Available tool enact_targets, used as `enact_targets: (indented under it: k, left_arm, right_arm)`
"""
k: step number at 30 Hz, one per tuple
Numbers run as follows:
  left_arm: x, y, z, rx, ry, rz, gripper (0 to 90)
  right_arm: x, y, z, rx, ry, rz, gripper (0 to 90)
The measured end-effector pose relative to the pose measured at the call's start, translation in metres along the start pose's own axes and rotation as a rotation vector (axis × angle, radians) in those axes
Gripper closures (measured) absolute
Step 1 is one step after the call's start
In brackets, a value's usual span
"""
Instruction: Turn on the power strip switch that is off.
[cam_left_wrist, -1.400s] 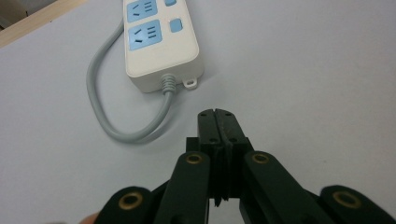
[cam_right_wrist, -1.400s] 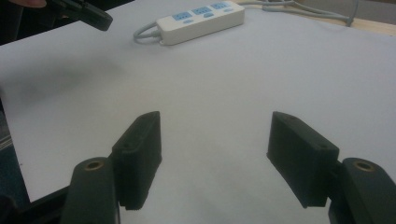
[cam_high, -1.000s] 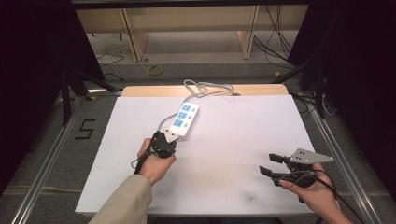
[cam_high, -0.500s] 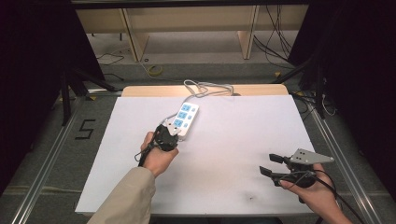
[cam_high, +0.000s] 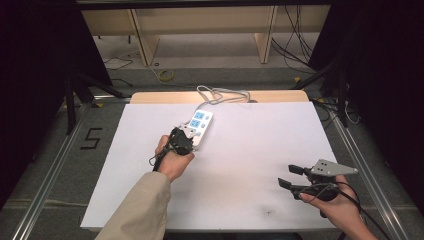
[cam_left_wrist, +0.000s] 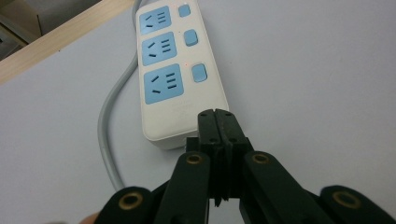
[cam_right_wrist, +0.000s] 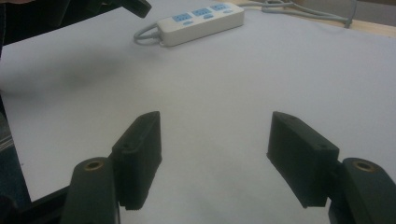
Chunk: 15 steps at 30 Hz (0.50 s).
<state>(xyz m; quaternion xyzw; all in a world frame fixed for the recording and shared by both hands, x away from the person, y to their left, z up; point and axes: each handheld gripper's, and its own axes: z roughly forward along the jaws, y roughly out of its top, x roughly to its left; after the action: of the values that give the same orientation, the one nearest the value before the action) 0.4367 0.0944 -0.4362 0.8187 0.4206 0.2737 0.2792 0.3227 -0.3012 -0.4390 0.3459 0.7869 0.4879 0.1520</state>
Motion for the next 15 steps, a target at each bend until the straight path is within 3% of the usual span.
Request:
enact_targets:
  k: [15]
  left_arm:
    - [0.003,0.016,0.011,0.006,0.008,-0.005,89.9]
  right_arm:
    - [0.0,0.0,0.0,0.002,0.004,0.0,35.4]
